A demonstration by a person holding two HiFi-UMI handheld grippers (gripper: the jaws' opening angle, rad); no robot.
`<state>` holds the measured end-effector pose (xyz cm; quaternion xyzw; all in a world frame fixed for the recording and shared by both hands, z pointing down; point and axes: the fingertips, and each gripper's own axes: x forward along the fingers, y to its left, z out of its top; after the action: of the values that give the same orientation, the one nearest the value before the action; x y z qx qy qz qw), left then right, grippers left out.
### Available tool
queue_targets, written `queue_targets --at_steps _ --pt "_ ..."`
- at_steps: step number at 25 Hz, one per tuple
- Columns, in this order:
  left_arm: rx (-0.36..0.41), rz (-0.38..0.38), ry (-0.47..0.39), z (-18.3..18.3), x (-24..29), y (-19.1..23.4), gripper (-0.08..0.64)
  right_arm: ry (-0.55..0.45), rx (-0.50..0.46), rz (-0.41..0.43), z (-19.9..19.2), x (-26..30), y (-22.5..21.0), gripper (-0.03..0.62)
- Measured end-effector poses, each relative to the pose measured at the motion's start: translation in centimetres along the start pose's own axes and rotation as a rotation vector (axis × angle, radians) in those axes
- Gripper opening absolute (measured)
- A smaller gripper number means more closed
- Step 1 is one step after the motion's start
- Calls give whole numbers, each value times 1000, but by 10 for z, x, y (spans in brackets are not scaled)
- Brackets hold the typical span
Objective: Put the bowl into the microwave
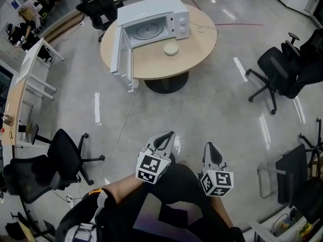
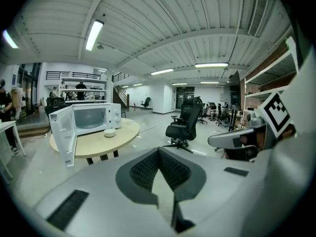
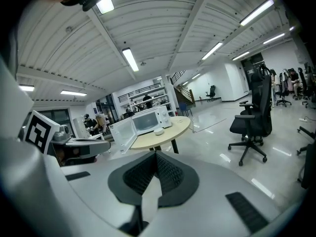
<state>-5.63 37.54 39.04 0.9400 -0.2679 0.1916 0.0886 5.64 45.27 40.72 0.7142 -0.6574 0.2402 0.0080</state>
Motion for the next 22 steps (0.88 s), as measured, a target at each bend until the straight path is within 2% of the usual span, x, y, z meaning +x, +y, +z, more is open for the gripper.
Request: queue_targets --at_steps 9,16,22 --pt "-19 3 19 -7 22 2 48 36 3 14 -7 17 -14 15" --pt "-37 -40 33 2 64 7 48 59 7 -19 8 42 -39 15" --pt "-66 -49 33 16 102 30 48 86 1 -27 22 79 -53 15"
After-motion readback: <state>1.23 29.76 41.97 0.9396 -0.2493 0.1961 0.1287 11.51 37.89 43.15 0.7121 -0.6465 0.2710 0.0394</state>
